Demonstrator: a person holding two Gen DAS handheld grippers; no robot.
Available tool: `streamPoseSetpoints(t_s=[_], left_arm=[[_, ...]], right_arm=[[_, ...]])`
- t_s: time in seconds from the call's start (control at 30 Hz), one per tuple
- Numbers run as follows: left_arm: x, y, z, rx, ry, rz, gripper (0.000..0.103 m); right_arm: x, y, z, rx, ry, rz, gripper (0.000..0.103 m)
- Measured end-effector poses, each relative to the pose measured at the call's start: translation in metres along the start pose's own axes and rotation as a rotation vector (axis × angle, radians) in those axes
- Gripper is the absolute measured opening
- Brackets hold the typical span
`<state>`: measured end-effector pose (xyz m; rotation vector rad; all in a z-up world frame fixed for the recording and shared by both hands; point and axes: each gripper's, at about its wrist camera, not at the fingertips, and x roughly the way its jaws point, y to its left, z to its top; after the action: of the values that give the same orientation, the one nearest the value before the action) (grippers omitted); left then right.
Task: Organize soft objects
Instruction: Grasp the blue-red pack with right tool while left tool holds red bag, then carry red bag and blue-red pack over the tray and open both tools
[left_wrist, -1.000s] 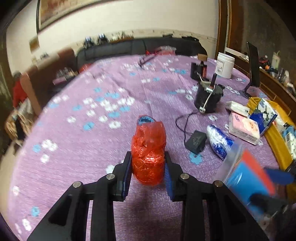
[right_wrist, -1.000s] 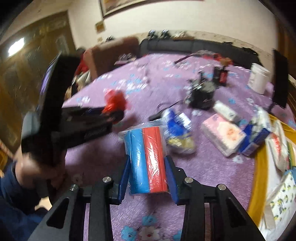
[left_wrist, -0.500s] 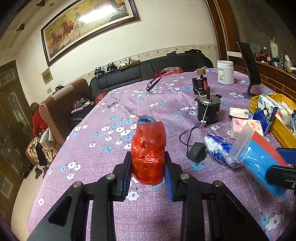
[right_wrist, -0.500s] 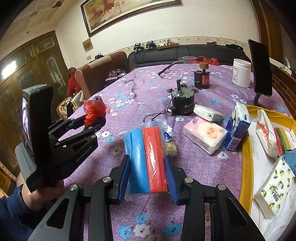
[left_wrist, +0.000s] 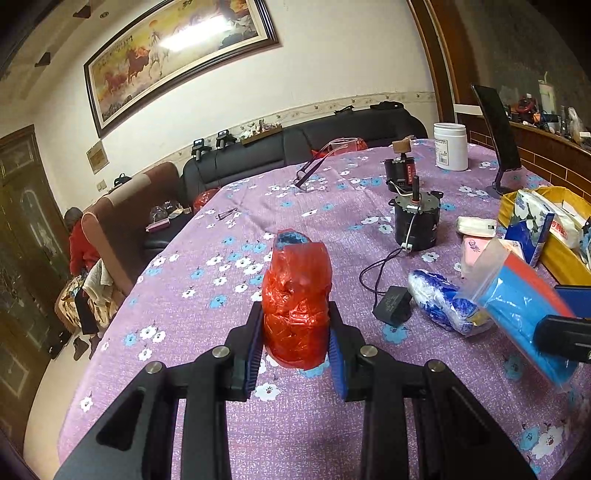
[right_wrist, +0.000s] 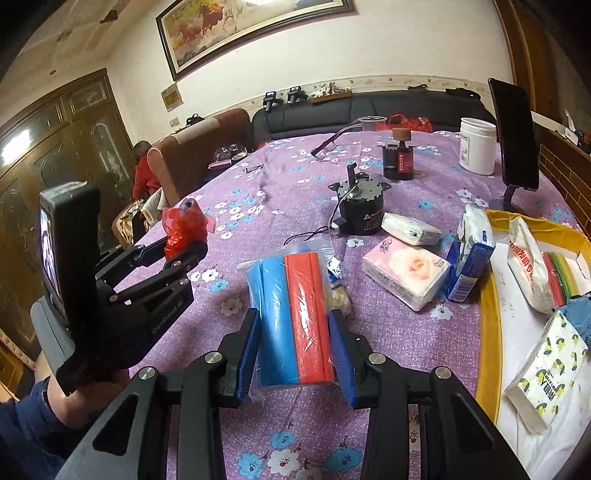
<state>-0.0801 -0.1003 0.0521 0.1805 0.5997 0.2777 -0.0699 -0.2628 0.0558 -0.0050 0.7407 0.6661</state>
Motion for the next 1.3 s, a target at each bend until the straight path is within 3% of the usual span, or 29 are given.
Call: streamPoseSetpoints(t_s=[0.77,1.3], left_arm=[[-0.004,0.0,-0.001,0.01,-0.02,0.004,0.03],[-0.006,-0.015,-0.002,0.049,-0.011,0.011,0.03]], right_arm=[[0.001,-0.001,0.005,0.01,-0.007,-0.019,0.041],[-0.013,-0.022,0.009,0.054,-0.046,-0.024,0.041]])
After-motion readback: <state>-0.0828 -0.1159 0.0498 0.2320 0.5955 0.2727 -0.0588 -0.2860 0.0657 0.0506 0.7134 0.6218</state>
